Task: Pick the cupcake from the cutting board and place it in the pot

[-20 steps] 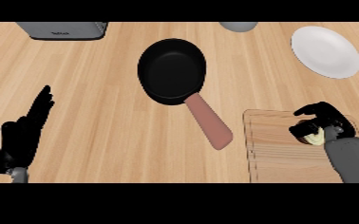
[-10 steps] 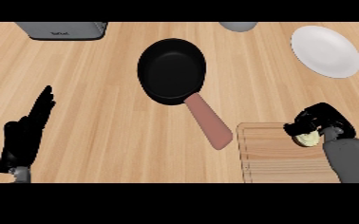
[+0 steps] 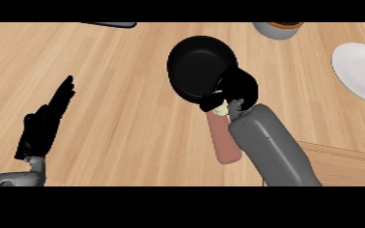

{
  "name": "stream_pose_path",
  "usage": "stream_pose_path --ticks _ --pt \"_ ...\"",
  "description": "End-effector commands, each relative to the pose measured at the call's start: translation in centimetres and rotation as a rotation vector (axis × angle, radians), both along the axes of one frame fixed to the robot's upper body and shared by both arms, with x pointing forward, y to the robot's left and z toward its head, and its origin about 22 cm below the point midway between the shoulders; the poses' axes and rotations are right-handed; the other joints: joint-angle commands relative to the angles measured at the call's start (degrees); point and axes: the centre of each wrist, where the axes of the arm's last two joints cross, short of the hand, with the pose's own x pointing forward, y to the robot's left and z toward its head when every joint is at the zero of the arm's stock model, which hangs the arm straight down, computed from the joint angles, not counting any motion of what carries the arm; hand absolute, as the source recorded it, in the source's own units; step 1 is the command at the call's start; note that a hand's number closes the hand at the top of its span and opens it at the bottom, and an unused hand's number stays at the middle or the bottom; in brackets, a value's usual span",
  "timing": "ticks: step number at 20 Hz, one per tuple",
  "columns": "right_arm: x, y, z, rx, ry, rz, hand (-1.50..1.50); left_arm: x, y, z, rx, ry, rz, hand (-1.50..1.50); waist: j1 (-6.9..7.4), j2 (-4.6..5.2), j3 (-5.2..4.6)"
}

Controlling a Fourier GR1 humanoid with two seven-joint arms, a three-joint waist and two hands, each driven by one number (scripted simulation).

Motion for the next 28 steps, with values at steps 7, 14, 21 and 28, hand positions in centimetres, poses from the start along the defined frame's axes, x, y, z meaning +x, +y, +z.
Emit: stream_pose_path --ticks 7,14,21,28 --pt "1.3 10.2 9.0 -0.368 -0.423 -0.141 1.50 0.7 -1.2 -0.1 0.008 0.027 -0.043 0.00 1.96 -1.09 -0.30" --pt "1.7 12.9 14.2 -0.404 -0.659 -0.249 1.50 1.3 -2.2 0.0 -0.004 0.013 -0.063 0.00 1.60 -0.58 -0.05" --pt "2.9 13.4 17.2 -0.365 -0.761 -0.328 1.50 2.3 -1.7 0.9 0.010 0.004 -0.016 0.00 -0.12 -0.09 0.16" --pt "4.2 13.2 18.4 -0.330 -0.804 -0.376 1.50 1.8 0.0 0.9 0.008 0.005 0.022 0.00 -1.98 -0.04 0.26"
